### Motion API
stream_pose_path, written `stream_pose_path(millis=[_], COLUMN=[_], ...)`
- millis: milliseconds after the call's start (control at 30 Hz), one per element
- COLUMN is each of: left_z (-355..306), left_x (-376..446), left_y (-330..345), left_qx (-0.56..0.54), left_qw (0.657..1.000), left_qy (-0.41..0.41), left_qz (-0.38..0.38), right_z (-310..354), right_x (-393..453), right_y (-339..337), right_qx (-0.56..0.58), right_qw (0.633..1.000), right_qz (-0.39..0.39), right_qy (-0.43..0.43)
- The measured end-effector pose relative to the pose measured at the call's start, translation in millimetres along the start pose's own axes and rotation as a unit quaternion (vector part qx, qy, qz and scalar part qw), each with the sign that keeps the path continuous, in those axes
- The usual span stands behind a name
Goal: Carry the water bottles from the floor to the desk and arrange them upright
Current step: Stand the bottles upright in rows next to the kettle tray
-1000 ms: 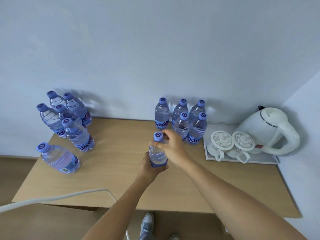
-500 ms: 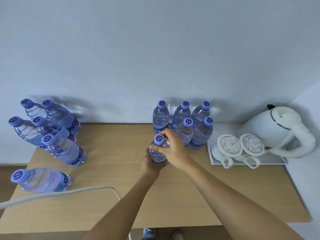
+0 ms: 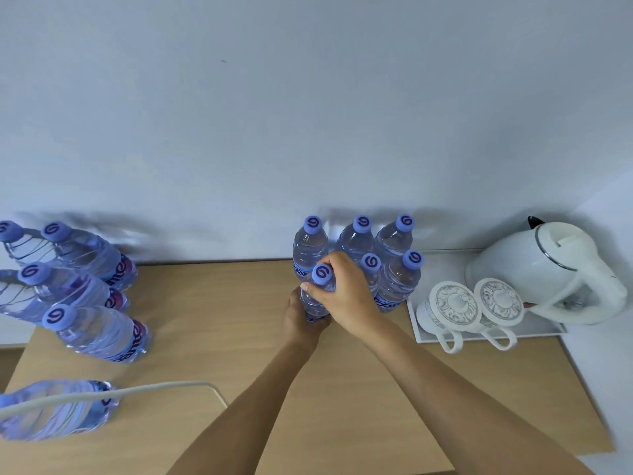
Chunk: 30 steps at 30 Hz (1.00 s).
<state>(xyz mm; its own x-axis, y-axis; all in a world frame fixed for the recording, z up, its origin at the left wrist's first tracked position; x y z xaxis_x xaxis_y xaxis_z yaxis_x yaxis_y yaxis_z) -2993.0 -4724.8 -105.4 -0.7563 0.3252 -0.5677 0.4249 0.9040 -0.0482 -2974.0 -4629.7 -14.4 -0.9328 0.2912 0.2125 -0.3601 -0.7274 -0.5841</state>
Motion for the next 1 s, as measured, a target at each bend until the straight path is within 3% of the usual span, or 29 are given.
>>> stream_pose_path(millis=[333,500,600,733,900,1000], left_z=[3.2,8.0,11.7,-7.6,-40.8,-48.0], left_x=[10.8,10.0,16.5,34.0,59.6,68.5], left_y=[0.5,-10.3,-32.4,-50.2,-34.8,-30.1], left_qx=[0.077,0.144,0.193,0.128,0.065,0.092], left_qw=[0.997,0.989,0.98,0.987,0.998,0.995], left_qy=[0.022,0.038,0.026,0.013,-0.025,-0.018], left_qz=[-0.019,0.017,-0.034,-0.092,-0.01,0.018], right_z=[-6.3,-0.8,4.9,14.2,3.5,-16.6], right_x=[5.5,4.2,7.0,19.7,36.3,39.8], right_y=[1.4,-2.4,-13.7,-36.1,-75.0,-92.2], right_qx=[-0.022,0.001,0.041,0.101,0.076,0.013], right_qw=[1.0,1.0,0.998,0.99,0.984,0.987], right_qz=[-0.009,0.004,-0.021,-0.09,-0.157,-0.135], right_qy=[0.019,0.027,0.032,0.025,0.037,0.081])
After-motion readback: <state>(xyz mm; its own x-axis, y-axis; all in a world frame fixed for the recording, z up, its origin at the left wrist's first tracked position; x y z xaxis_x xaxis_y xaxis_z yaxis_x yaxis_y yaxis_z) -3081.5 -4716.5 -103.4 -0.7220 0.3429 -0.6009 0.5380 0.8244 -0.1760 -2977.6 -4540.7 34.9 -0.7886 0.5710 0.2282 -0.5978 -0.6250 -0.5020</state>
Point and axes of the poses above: each hand's wrist, its own x-axis towards the middle knuckle, its own y-axis out of the palm, z = x × y, the point moved 5 cm from there along x, towards the middle knuckle, and after that the axes turned 12 degrees about -y, right-handed, at the moved point
